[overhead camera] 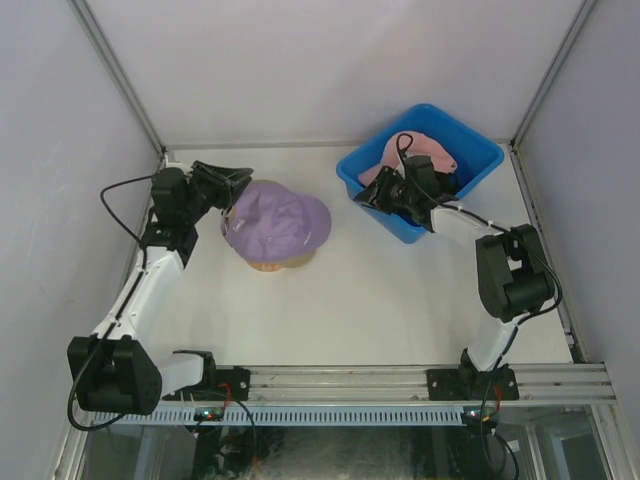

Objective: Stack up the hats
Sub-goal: Stack the hat on the hat.

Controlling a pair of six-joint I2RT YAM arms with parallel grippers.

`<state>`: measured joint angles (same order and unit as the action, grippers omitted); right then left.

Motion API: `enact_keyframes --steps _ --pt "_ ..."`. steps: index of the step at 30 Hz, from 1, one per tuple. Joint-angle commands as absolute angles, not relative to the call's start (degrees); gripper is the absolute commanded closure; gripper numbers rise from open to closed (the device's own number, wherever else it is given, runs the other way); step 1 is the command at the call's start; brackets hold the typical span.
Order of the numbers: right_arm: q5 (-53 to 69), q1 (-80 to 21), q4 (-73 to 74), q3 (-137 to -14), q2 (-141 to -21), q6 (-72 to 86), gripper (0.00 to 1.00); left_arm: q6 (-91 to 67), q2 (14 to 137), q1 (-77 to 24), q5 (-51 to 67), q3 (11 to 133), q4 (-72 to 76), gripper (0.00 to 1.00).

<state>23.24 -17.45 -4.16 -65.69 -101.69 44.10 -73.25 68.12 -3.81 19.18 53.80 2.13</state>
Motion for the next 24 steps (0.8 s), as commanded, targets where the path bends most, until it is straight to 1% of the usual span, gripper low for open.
enact_keyframes --steps 1,7,13,19,24 --pt "16.99 -16.1 2.57 -69.18 -102.56 39.02 0.64 -69.57 67.91 -3.93 17.57 59.98 -0.05 0.7" --pt "17.67 -19.2 2.92 -69.78 -97.2 37.9 0.64 -68.51 61.01 -0.19 14.42 60.54 -3.84 0.68" --pt "18.23 -22.79 3.65 -70.13 -93.17 38.09 0.63 -60.07 54.12 0.93 10.7 59.92 -16.54 0.67" --pt "19.72 -25.14 3.6 -70.31 -92.55 38.89 0.62 -53.7 49.32 0.84 10.42 55.7 -24.32 0.69" --pt "19.84 -26.14 3.1 -70.31 -92.9 39.34 0.62 -47.36 47.89 0.57 8.88 56.61 -32.18 0.67"
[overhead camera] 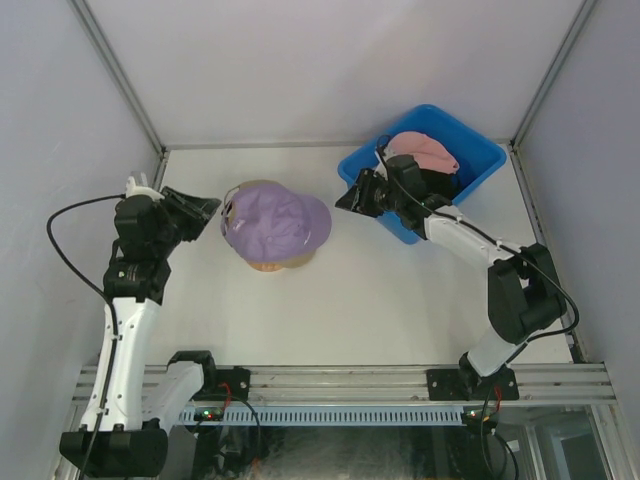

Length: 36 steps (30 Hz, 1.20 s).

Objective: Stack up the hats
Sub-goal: Stack the hat on the hat.

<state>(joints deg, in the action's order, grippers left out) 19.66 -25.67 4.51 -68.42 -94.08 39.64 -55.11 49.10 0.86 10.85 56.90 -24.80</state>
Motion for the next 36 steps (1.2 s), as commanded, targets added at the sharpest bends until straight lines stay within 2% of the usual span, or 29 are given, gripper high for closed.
enact_keyframes --steps 1,27,36 --pt "19.86 -26.29 2.82 -70.31 -92.96 39.51 0.62 -46.2 47.56 0.47 8.21 56.56 -33.17 0.67" --pt "21.04 -27.8 0.85 -73.84 -97.06 41.55 0.61 -34.81 58.02 -4.28 -3.43 61.54 -33.29 0.6" --pt "21.73 -27.22 0.79 -74.99 -98.11 41.46 0.6 -32.62 61.26 -5.64 -3.7 64.19 -30.48 0.58"
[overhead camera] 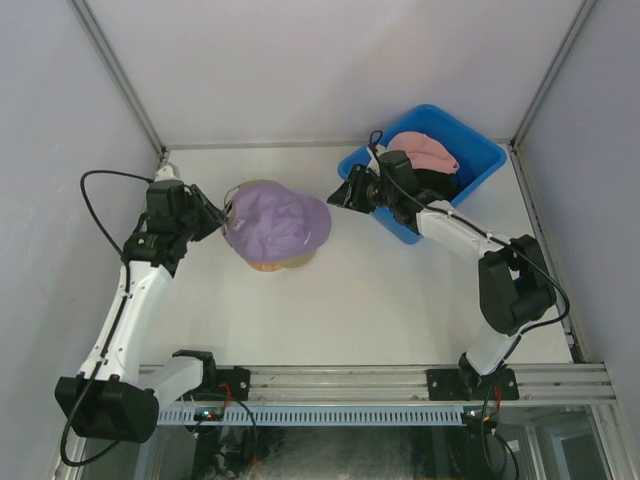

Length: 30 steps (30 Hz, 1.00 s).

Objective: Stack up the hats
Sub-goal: Stack the hat on the hat.

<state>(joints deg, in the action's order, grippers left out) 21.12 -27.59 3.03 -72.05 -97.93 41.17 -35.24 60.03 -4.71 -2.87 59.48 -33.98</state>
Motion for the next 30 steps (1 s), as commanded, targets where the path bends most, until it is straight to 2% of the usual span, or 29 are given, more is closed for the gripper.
enact_keyframes --steps 1,18,30 --pt "21.79 -27.12 0.79 -75.09 -98.2 41.4 0.6 -32.28 61.94 -5.86 -3.57 64.63 -30.45 0.58" --pt "22.97 -26.24 1.05 -77.12 -99.45 41.23 0.6 -28.31 68.64 -8.74 -9.27 70.57 -30.13 0.58" --pt "23.45 -26.16 1.06 -78.1 -100.2 41.28 0.6 -26.13 72.72 -9.57 -8.02 72.92 -30.0 0.62"
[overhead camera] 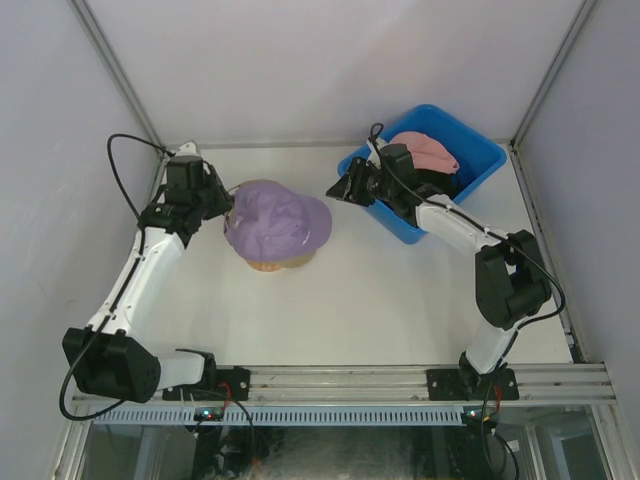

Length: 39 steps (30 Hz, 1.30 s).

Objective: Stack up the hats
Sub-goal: Stack the hat on the hat.

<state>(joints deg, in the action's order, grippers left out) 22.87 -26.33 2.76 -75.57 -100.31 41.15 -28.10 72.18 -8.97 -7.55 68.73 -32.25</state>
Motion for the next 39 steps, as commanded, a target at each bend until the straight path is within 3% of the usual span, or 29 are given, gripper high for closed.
enact_keyframes --steps 1,8,21,39 --pt "23.59 -26.16 1.05 -78.12 -100.21 41.31 0.6 -26.02 72.91 -9.61 -8.0 73.06 -29.94 0.63" --pt "24.67 -25.96 1.15 -77.92 -100.36 41.31 0.59 -25.51 73.76 -10.06 -7.27 73.43 -28.8 0.71" --pt "26.47 -25.96 -0.04 -74.85 -99.26 41.38 0.59 -24.7 74.78 -10.42 -6.24 75.38 -28.88 0.98" --pt "28.9 -26.43 -4.09 -70.8 -98.12 42.79 0.58 -23.65 75.44 -11.02 -6.2 83.8 -35.68 1.0"
